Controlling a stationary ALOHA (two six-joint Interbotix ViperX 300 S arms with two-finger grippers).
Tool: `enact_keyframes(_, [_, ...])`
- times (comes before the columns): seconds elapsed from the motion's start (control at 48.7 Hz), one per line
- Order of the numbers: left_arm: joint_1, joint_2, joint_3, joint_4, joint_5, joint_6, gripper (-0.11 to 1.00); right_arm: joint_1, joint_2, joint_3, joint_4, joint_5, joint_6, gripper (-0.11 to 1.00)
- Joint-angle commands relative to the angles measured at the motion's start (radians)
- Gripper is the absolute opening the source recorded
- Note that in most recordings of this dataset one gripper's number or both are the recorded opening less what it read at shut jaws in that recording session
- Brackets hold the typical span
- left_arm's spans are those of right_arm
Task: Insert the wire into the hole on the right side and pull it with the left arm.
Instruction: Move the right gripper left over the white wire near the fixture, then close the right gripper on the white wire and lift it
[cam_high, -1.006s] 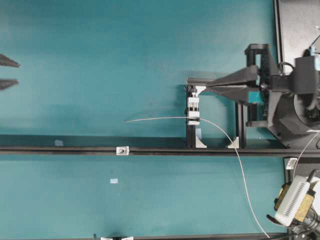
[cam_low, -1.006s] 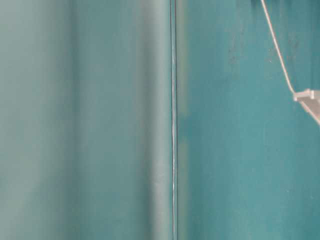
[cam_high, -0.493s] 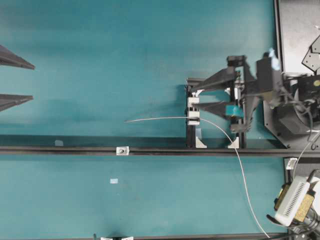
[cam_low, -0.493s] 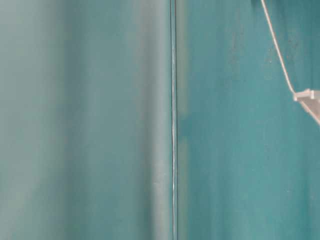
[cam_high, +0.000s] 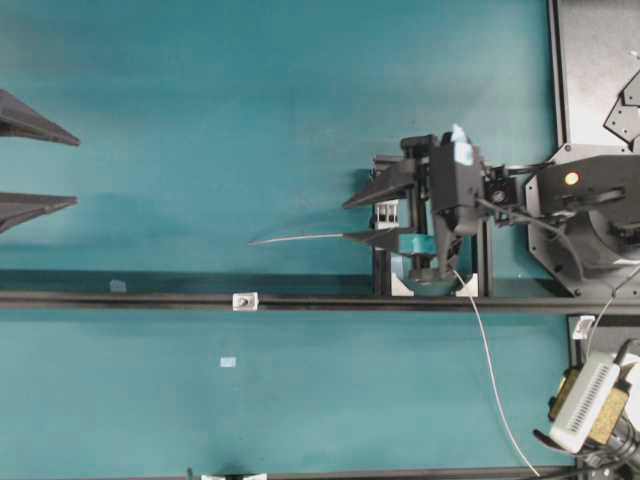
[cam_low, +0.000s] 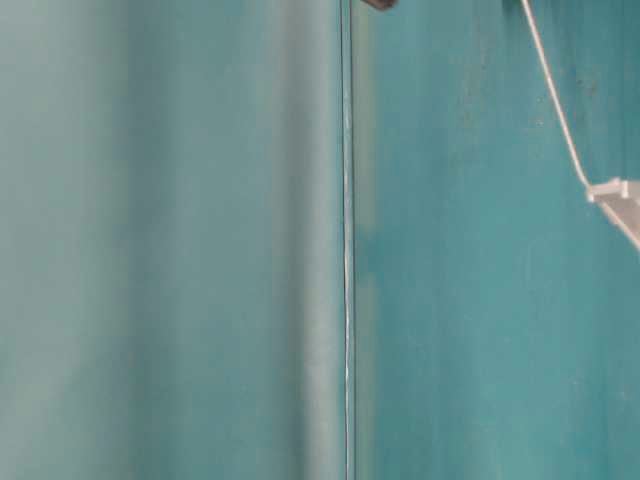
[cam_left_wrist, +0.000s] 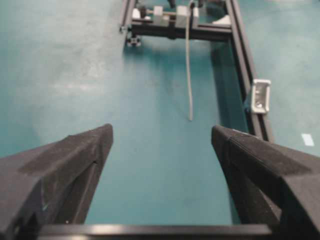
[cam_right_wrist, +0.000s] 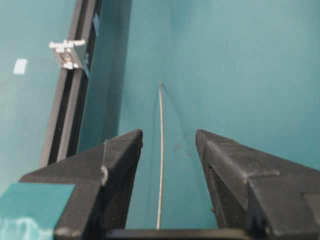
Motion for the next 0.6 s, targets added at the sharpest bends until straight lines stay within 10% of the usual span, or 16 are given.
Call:
enact_keyframes(0.0, [-0.002,0.011,-0.015,-0.003,-0.009,-0.002,0.62,0.002,0.02,-0.032,-0.002,-0.003,0.005,0.6])
enact_keyframes(0.575, [-0.003,0.025,-0.015,-0.003,-0.009,-0.002,0.62,0.002,0.268,-0.163,0.0,-0.008,0.006,0.6])
